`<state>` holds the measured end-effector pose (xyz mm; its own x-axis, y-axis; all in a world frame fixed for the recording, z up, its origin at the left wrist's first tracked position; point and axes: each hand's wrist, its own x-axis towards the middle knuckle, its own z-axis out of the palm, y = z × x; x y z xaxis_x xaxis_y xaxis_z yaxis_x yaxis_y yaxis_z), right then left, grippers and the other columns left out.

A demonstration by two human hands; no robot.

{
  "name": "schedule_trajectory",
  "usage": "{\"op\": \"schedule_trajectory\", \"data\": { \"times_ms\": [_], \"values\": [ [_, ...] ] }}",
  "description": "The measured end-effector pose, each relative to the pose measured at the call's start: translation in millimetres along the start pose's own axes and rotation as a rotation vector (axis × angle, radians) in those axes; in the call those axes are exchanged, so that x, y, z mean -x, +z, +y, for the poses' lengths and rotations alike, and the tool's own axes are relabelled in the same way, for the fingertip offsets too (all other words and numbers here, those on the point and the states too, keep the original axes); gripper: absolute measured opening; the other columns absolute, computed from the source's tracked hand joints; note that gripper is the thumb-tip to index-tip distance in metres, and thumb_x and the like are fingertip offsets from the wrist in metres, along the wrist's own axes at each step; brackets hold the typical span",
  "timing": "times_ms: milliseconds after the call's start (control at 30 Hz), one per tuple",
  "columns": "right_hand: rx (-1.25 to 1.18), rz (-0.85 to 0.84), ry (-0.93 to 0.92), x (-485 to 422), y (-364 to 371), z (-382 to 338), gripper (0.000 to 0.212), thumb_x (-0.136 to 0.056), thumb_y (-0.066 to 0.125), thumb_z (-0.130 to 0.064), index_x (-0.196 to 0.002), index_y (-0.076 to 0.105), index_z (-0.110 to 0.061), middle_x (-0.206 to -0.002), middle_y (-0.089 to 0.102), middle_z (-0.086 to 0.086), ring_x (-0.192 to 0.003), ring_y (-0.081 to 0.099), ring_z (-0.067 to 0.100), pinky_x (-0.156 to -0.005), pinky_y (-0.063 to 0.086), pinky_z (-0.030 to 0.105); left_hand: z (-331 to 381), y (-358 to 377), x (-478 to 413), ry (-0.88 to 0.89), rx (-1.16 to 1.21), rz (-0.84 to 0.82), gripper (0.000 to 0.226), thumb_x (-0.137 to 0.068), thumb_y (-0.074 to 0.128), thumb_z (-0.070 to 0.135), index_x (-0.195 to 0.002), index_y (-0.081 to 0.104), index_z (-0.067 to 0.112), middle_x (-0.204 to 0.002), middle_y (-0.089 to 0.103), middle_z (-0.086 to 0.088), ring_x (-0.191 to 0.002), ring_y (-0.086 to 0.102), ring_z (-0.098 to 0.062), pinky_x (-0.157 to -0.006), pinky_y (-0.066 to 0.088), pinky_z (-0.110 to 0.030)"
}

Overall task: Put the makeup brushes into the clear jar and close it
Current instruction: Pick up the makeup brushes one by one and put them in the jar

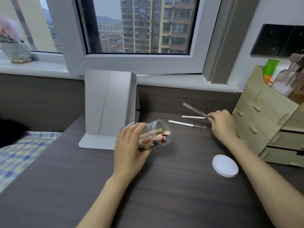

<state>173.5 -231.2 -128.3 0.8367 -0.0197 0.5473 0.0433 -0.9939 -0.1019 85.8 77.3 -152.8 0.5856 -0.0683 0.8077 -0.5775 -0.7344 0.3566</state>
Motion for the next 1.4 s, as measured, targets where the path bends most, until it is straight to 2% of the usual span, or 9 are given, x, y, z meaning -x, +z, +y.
{"op": "schedule_trajectory", "data": {
  "times_ms": [167, 500, 667, 867, 967, 1033, 1200, 1267, 1400],
  "values": [
    [-0.349, 0.144, -0.16, 56, -72, -26, 0.02, -0.087, 0.051, -0.01, -0.092, 0.069, -0.004, -0.081, 0.065, 0.01, -0.074, 0.053, 0.031, -0.067, 0.04, 0.032, 1, 0, 0, -0.047, -0.002, -0.002, 0.079, -0.053, 0.088, 0.014, -0.121, 0.049, 0.014, -0.116, 0.06, -0.006, -0.107, 0.046, -0.021, -0.089, 0.035, -0.026],
    [-0.259, 0.175, -0.395, 89, -90, -104, 0.013, -0.078, 0.061, -0.001, -0.09, 0.067, -0.003, -0.077, 0.062, 0.01, -0.072, 0.055, 0.028, -0.061, 0.046, 0.035, 4, 3, 4, 0.031, 0.004, -0.045, 0.073, -0.059, 0.085, 0.016, -0.122, 0.048, 0.015, -0.118, 0.06, -0.006, -0.106, 0.049, -0.027, -0.088, 0.041, -0.039],
    [-0.662, 0.056, -0.133, 88, -75, -137, 0.011, -0.077, 0.069, -0.004, -0.076, 0.059, -0.007, -0.07, 0.065, 0.008, -0.064, 0.058, 0.024, -0.064, 0.042, 0.029, 5, 3, 6, 0.065, 0.003, -0.061, 0.072, -0.059, 0.084, 0.013, -0.121, 0.048, 0.015, -0.118, 0.06, -0.007, -0.105, 0.051, -0.028, -0.087, 0.042, -0.039],
    [-0.637, 0.096, -0.304, 94, -67, -132, 0.018, -0.081, 0.052, -0.004, -0.085, 0.068, -0.011, -0.084, 0.067, 0.005, -0.082, 0.056, 0.017, -0.079, 0.041, 0.02, 4, 2, 5, 0.052, 0.01, -0.047, 0.073, -0.059, 0.084, 0.013, -0.122, 0.047, 0.015, -0.117, 0.06, -0.007, -0.105, 0.051, -0.029, -0.088, 0.042, -0.041],
    [-0.729, 0.202, -0.136, 82, -60, -114, 0.021, -0.08, 0.05, 0.001, -0.083, 0.069, -0.006, -0.083, 0.067, 0.003, -0.083, 0.057, 0.014, -0.077, 0.041, 0.02, 4, 2, 5, 0.04, 0.015, -0.032, 0.074, -0.058, 0.085, 0.013, -0.122, 0.047, 0.015, -0.118, 0.06, -0.006, -0.106, 0.051, -0.029, -0.089, 0.042, -0.042],
    [-0.62, 0.202, 0.058, 61, -38, -91, 0.022, -0.082, 0.049, 0.003, -0.089, 0.068, -0.005, -0.088, 0.071, 0.009, -0.087, 0.061, 0.025, -0.077, 0.043, 0.028, 3, 3, 4, 0.027, 0.009, -0.025, 0.075, -0.057, 0.086, 0.014, -0.121, 0.047, 0.016, -0.117, 0.06, -0.006, -0.106, 0.051, -0.029, -0.088, 0.042, -0.041],
    [0.062, -0.4, 0.189, 27, 16, -46, 0.042, -0.092, 0.039, -0.007, -0.133, 0.039, -0.009, -0.132, 0.053, 0.015, -0.116, 0.046, 0.038, -0.094, 0.039, 0.042, 1, 4, 3, 0.009, 0.006, -0.011, 0.077, -0.055, 0.086, 0.013, -0.121, 0.048, 0.015, -0.117, 0.06, -0.006, -0.107, 0.051, -0.029, -0.089, 0.041, -0.039],
    [0.16, -0.437, 0.177, 23, 23, -43, 0.046, -0.092, 0.033, -0.005, -0.138, 0.031, -0.006, -0.137, 0.048, 0.013, -0.121, 0.043, 0.036, -0.097, 0.038, 0.042, 1, 4, 3, 0.008, 0.002, -0.01, 0.077, -0.055, 0.086, 0.013, -0.121, 0.048, 0.015, -0.117, 0.06, -0.006, -0.106, 0.051, -0.028, -0.088, 0.042, -0.04],
    [0.32, -0.349, 0.071, 14, 26, -44, 0.033, -0.09, 0.037, 0.001, -0.119, 0.053, -0.001, -0.124, 0.055, 0.015, -0.117, 0.047, 0.033, -0.09, 0.043, 0.039, 1, 5, 2, 0.023, 0.002, -0.023, 0.074, -0.058, 0.087, 0.019, -0.121, 0.049, 0.015, -0.118, 0.06, -0.006, -0.106, 0.05, -0.026, -0.087, 0.043, -0.04]
  ]
}}
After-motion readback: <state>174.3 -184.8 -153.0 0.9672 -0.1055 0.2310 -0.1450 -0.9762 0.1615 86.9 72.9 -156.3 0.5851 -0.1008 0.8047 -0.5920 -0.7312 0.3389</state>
